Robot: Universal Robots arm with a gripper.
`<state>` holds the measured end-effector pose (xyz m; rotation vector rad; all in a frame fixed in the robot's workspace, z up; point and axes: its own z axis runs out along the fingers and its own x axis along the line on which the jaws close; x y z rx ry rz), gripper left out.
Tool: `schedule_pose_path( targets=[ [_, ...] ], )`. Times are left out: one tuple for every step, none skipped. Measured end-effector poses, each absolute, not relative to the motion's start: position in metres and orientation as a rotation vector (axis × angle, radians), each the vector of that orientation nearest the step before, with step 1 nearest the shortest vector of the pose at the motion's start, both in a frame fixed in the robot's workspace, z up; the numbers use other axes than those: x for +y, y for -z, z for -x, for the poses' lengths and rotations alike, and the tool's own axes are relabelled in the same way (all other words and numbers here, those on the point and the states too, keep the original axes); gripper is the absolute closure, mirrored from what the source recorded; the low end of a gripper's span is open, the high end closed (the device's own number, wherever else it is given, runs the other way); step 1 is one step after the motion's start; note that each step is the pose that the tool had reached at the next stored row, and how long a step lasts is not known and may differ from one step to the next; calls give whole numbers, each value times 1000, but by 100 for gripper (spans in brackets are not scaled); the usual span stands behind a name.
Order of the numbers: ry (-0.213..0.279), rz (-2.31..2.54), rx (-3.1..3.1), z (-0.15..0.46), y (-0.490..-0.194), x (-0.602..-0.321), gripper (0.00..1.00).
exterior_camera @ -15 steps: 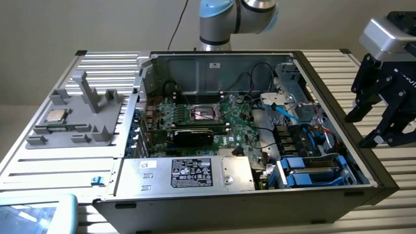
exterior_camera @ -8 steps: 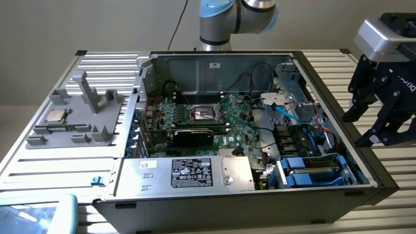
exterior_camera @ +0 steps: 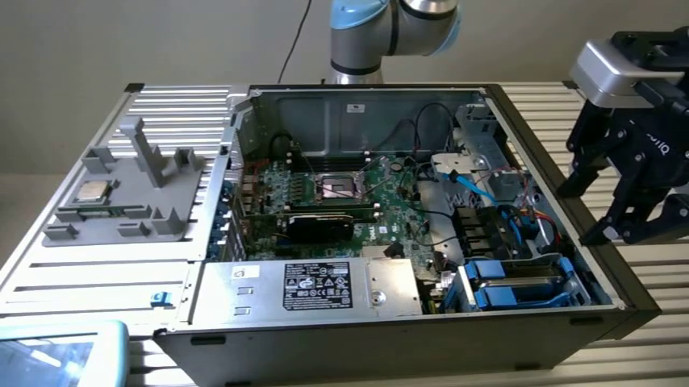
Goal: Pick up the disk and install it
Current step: 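Insert the first disk wire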
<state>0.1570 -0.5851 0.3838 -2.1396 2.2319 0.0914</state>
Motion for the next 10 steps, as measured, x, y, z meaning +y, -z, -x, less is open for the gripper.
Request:
schedule_pose_path(
  targets=[
    [-91,2134,2237,-156,-382,-585,40],
    [-91,2131,2240,-155,-382,-585,40],
    [-91,2131,2240,-154,-381,-585,40],
    [-91,2131,2240,-154,-381,-585,40],
    [-91,2131,2240,-153,-381,-584,40],
    [-88,2128,2240,-152,-381,-584,40],
    [-86,2123,2242,-152,-381,-584,40],
    [-87,2116,2246,-151,-380,-583,40],
    [-87,2110,2250,-151,-379,-583,40],
    [-87,2102,2254,-150,-379,-583,40]
  ],
)
